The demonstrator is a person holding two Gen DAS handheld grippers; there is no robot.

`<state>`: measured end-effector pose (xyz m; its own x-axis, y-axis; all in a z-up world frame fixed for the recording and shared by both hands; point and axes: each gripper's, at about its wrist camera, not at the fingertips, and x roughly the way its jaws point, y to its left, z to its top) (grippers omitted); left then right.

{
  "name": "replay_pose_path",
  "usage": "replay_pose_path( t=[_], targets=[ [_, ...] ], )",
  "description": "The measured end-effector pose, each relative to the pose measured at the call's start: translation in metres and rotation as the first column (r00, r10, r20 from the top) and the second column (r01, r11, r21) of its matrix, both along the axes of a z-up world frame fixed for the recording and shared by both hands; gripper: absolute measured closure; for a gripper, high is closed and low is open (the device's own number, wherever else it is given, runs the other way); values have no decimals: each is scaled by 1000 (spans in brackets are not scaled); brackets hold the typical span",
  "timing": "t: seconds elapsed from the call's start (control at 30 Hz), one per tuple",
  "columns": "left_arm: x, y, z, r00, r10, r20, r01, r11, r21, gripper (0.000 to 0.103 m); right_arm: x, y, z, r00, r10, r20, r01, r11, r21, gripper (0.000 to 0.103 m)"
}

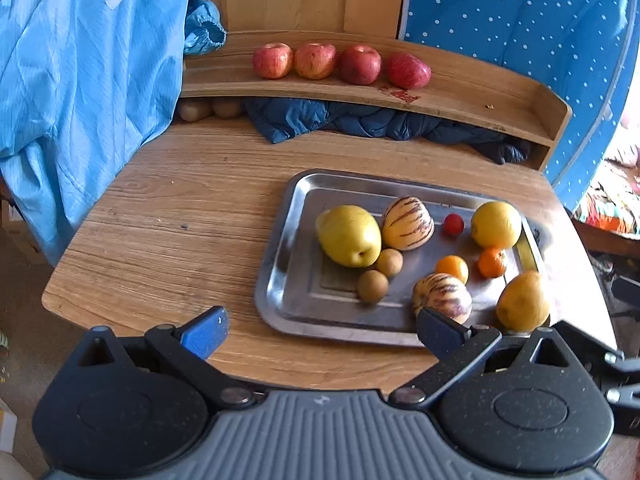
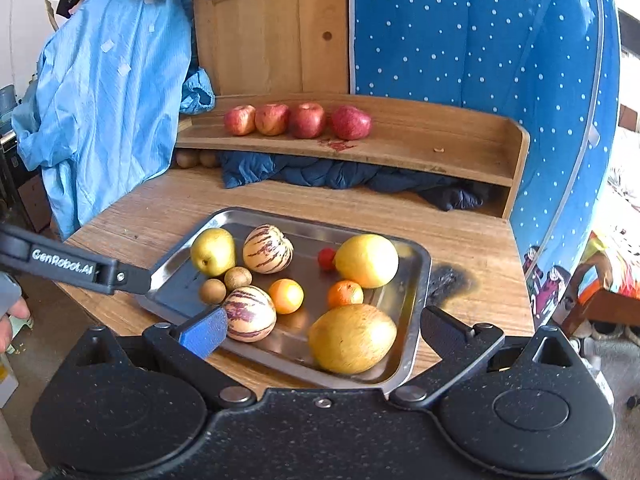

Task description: Organize fruits

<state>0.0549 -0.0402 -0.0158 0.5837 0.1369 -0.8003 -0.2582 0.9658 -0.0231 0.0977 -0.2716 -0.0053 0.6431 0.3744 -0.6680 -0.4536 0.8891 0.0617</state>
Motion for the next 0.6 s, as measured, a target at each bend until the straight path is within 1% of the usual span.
replay_pose_path(
  t=[0.1,0.2,0.33,0.43,0.5,0.6],
  targets=[
    [-1,9,-1,1000,-24,1,24,1000,-5,1,2,7,3,1000,-24,-1,24,1000,-4,1],
    [4,18,-2,998,-66,3,66,998,0,1,4,15,6,998,-55,5,55,998,-14,1],
    [1,28,-1,992,-120,48,119,992,30,1,-3,29,9,995,-97,28,97,995,-19,1],
    [-4,37,-5,986,-153,68,151,988,36,1,-12,41,8,991,-124,51,126,992,-21,1],
    [-8,41,-8,984,-165,74,162,986,36,1,-19,47,8,989,-130,68,132,991,-26,1],
    [-13,48,-10,983,-167,81,166,986,22,1,-25,54,10,988,-139,69,142,989,-31,1]
  ],
)
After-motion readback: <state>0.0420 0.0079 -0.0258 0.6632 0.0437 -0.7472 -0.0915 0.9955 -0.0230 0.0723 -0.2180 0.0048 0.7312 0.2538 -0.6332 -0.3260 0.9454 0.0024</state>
